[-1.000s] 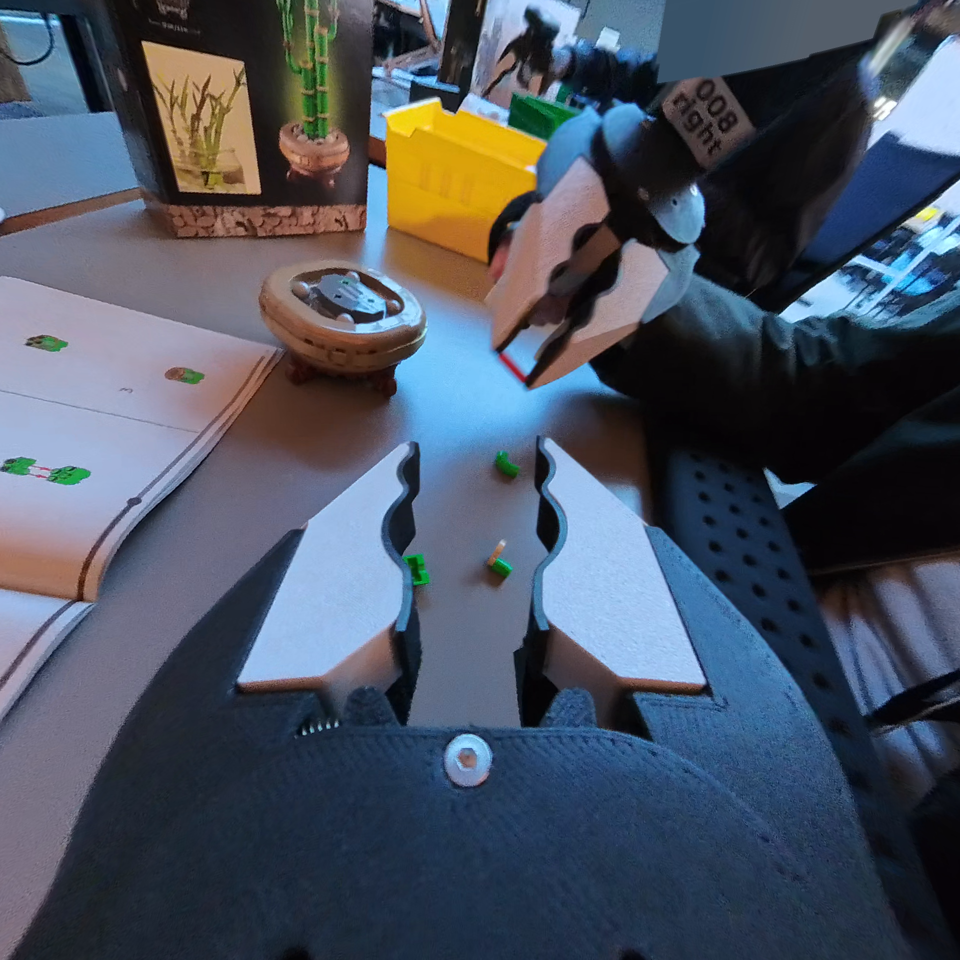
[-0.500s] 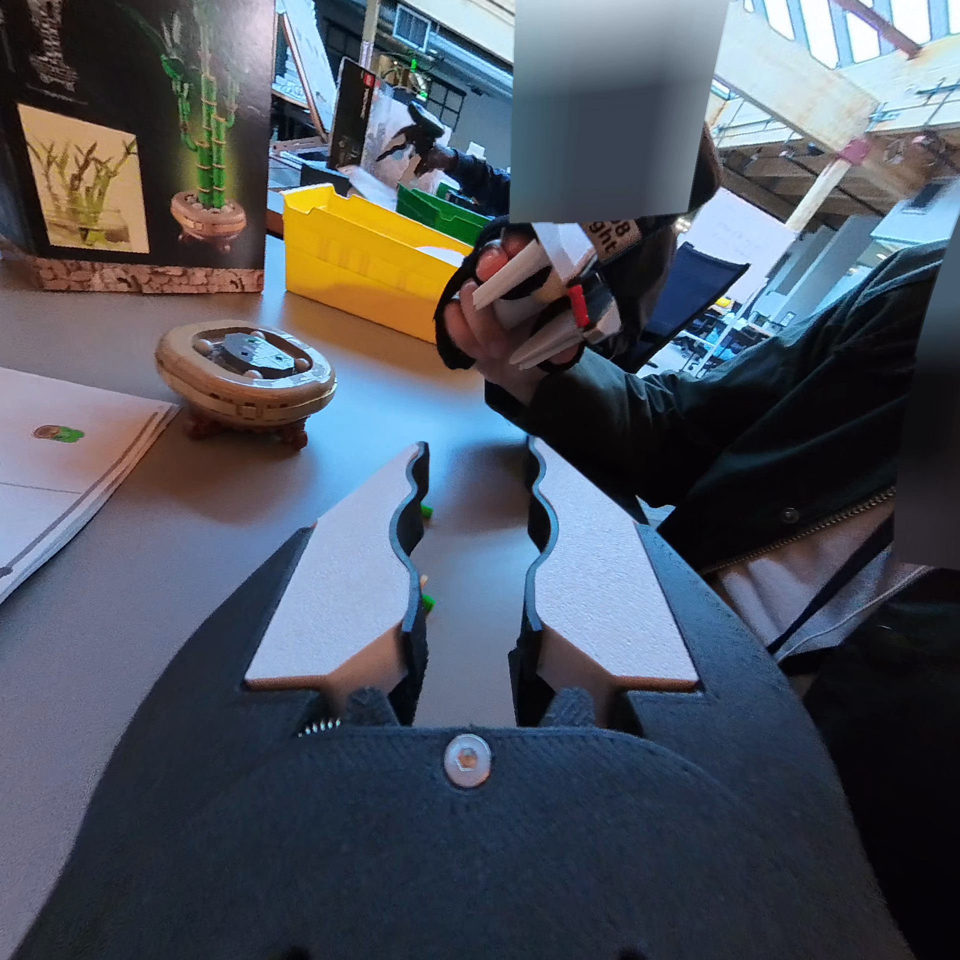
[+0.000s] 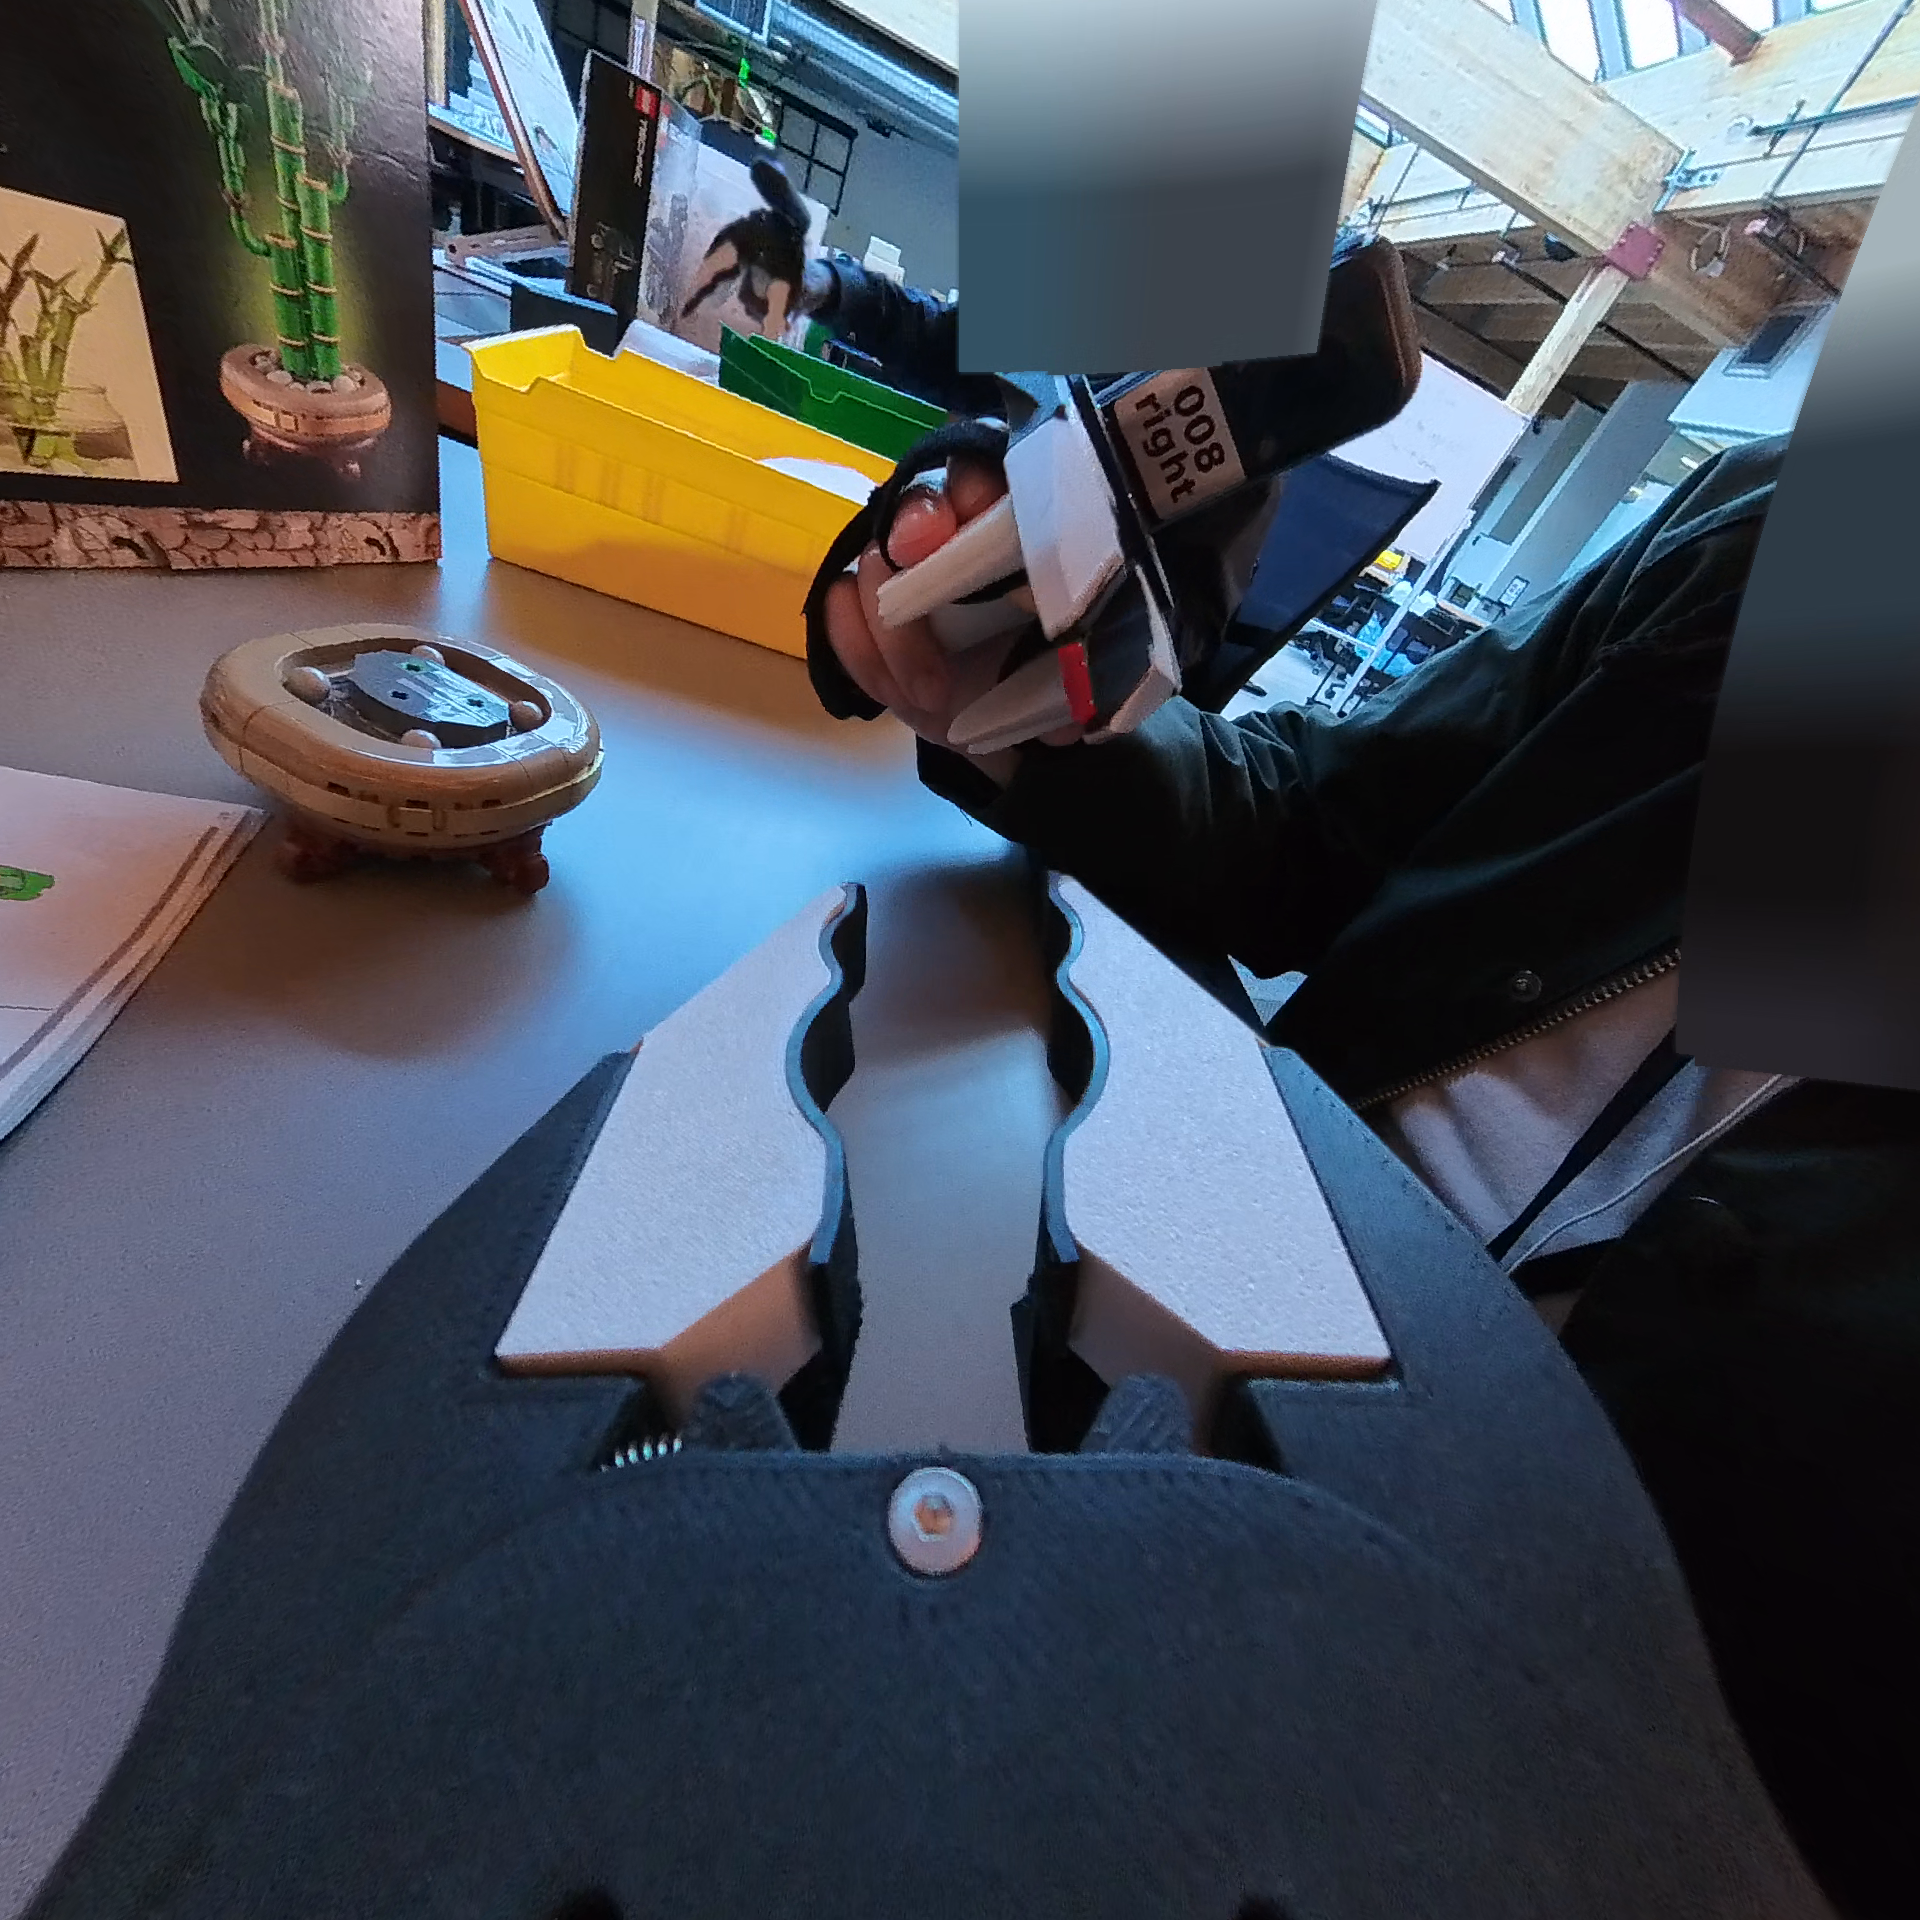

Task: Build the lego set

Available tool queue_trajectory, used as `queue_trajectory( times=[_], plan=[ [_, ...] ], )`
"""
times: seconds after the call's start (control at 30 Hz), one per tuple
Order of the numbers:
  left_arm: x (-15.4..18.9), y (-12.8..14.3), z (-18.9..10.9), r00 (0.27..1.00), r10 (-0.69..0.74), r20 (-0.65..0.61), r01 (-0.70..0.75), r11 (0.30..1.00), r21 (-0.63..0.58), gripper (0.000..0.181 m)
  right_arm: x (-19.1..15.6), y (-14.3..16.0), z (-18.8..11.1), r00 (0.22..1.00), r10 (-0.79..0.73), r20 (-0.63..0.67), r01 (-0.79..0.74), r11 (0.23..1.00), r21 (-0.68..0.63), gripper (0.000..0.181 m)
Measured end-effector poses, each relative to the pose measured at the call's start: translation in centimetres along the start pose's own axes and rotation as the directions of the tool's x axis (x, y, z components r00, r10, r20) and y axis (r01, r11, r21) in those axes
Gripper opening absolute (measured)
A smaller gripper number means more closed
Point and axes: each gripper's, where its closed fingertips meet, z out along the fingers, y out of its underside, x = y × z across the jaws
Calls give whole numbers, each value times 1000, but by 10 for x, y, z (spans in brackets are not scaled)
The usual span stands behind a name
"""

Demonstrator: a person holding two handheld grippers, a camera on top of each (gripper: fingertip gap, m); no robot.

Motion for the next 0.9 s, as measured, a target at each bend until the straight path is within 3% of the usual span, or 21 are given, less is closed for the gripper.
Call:
queue_trajectory(
  times=[0.9],
  plan=[
    [4,-1,1,999,-15,-35,15,1000,4,31,-6,13,4,999,25,31,-23,998,-58,14]
  ],
)
